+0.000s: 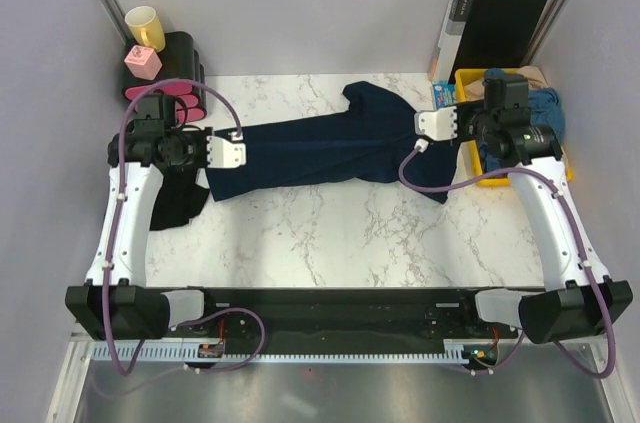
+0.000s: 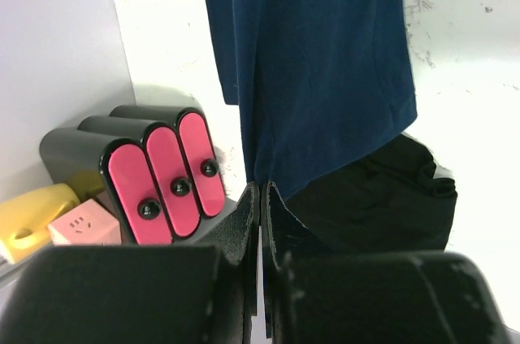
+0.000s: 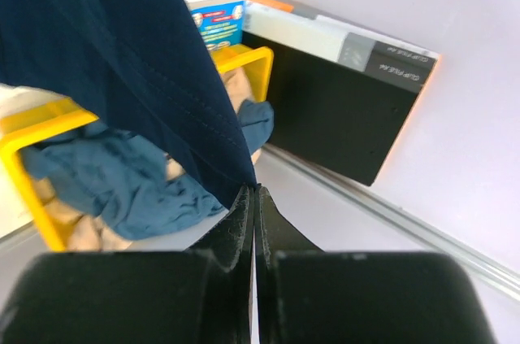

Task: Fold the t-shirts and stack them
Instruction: Flatten out the tshirt

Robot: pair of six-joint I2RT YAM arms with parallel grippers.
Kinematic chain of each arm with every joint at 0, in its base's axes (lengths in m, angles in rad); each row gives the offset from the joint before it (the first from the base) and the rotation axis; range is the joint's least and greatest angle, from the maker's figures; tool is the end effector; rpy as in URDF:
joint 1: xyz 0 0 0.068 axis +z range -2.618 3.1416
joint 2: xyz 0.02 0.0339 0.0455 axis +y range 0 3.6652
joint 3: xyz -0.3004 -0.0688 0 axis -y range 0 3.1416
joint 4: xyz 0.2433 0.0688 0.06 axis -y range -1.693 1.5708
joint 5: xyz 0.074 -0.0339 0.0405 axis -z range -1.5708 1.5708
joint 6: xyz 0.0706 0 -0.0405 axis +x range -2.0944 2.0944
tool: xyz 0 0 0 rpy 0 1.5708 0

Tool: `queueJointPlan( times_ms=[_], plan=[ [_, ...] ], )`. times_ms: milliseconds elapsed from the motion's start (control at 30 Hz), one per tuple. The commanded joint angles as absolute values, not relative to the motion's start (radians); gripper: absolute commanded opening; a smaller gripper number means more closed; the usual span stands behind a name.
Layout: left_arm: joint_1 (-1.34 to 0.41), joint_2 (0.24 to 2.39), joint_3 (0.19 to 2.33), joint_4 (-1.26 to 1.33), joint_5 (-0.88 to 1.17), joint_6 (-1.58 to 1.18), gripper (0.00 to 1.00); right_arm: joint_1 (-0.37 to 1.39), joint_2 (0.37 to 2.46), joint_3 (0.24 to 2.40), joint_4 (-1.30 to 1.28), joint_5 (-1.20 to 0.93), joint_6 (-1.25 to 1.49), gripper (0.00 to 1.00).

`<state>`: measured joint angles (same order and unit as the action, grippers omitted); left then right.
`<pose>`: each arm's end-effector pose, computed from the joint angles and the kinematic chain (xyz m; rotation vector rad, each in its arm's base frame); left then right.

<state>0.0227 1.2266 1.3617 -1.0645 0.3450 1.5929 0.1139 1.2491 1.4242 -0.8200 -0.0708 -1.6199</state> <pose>0.2361 -0.0185 0.3760 1.8266 1.6277 0.2923 0.2673 0.0356 0.4131 -1.7945 1.4697 -0.7317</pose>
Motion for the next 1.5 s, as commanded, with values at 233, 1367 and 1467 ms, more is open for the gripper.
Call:
queueJointPlan(
  times_ms=[233,1367,1467],
  plan=[
    [0.02,1.382,1.413,-0.461,0.117,1.474,0.02,0.118,1.439,1.388,-0.014,0.052,-1.445,0.0],
    [-0.048,0.783,0.606,-0.467,0.282,1.52,0.02,0.069,1.143,1.216,-0.673,-0.267,-1.526,0.0],
    [-0.046,0.666,0.565,-0.817,0.298,1.658,0.02,0.068,1.144,1.236,-0.969,-0.259,-1.614,0.0]
  ],
)
